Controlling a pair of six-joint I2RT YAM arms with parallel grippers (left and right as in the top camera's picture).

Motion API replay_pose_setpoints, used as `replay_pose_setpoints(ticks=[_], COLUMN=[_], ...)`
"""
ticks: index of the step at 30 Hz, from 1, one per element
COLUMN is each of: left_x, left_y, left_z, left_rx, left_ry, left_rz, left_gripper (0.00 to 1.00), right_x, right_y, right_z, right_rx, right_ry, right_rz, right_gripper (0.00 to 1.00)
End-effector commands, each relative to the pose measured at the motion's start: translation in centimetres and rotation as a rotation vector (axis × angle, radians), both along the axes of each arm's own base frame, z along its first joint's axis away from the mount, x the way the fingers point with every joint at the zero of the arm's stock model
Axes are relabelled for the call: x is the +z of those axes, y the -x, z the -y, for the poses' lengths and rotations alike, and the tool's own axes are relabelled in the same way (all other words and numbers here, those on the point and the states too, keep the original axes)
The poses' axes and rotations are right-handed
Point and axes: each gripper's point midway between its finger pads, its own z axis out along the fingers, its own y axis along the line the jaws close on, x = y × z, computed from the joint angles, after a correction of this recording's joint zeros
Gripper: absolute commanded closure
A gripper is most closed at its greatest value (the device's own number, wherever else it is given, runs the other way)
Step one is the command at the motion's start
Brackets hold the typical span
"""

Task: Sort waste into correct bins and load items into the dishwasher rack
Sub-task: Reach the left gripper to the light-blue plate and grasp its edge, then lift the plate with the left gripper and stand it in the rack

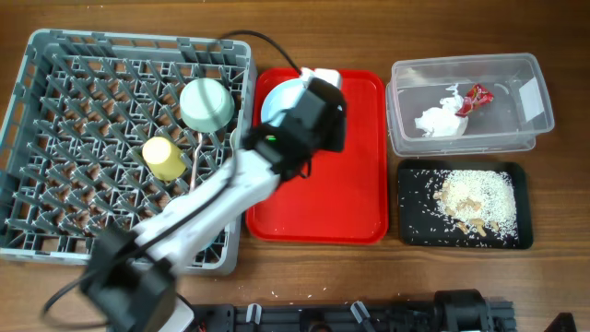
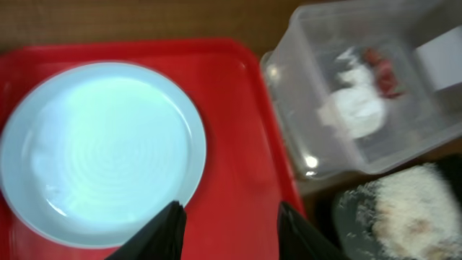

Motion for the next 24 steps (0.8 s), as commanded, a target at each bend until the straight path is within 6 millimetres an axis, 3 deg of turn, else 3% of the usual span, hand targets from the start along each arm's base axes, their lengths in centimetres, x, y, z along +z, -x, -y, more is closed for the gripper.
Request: replay_pose_setpoints(ticks=[1,4,9,10,12,13,15,17,18,19,20,22,24], left_x=[-7.4,-12.9,-17.0,-18.1,-17.9,-16.4,-10.7,0.5,5.2,13.5,18.6,21.8,21.3], left_y=[-2.9,-3.1,-2.5,-2.3,-2.4,-2.8,-3.7,-3.6,-2.9,-0.6,2.0,4.5,5.5], left_z=[0.8,2.0,1.5,1.3,1.4,1.8,2.6,2.6,1.9,-0.8,-3.8,-9.1,-14.5], left_rx=[0.075,0.044,0.038,0.037,0.038,0.038,0.021,0.027,0.03,0.041,0.04,0.07,0.131], left_ry=[-0.101,-0.109,-0.166,-0.184,-0.18,-0.157,-0.1,0.026,0.079,0.168,0.235,0.274,0.287], left_rz=[0.004,-0.052,-0.108,-0.127,-0.122,-0.098,-0.013,0.119,0.174,0.269,0.319,0.328,0.242], left_gripper=[0.53,0.53,0.55,0.63,0.96,0.96,0.96,0.96,0.96,0.96,0.96,0.96,0.96], right_x=[0.1,0.1,0.1,0.1,0.1,0.1,0.1,0.1,0.1,0.1,0.1,0.1,0.1], right_y=[0.0,0.0,0.0,0.0,0.0,0.0,0.0,0.0,0.0,0.0,0.0,0.0,0.0], right_z=[0.2,0.2,0.2,0.2,0.2,0.2,0.2,0.2,0.2,0.2,0.2,0.2,0.2], right_rx=[-0.014,-0.014,-0.014,-0.014,-0.014,-0.014,-0.014,-0.014,-0.014,-0.014,-0.014,-0.014,-0.014], right_ry=[0.005,0.005,0.005,0.005,0.005,0.005,0.005,0.005,0.005,0.005,0.005,0.005,0.004], right_rz=[-0.001,-0.001,-0.001,-0.001,-0.001,-0.001,-0.001,-0.001,-0.001,-0.001,-0.001,-0.001,-0.001], right_gripper=[0.0,0.01,0.0,0.0,0.0,0.0,0.0,0.0,0.0,0.0,0.0,0.0,0.0])
